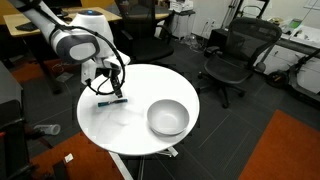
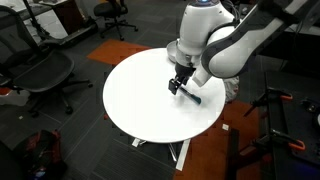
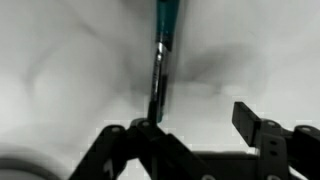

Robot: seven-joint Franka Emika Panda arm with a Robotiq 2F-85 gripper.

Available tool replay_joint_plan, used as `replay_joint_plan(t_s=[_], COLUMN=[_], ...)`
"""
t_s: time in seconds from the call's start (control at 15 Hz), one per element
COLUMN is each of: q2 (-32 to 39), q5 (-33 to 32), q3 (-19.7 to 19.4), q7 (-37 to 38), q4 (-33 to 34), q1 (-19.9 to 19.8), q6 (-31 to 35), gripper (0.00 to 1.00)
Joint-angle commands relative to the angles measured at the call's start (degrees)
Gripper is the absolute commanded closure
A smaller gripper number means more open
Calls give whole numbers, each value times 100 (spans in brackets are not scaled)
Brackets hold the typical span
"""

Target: Place the marker on the table

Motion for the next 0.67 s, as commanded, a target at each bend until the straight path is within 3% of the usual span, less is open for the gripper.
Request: replay_joint_plan(t_s=[0.0, 0.6], q2=[-272, -1193], q5=[-20, -189], q3=[-196, -262], q7=[17, -158], q4=[2, -206], q1=[124, 10], q6=[-75, -494], gripper=[0, 0])
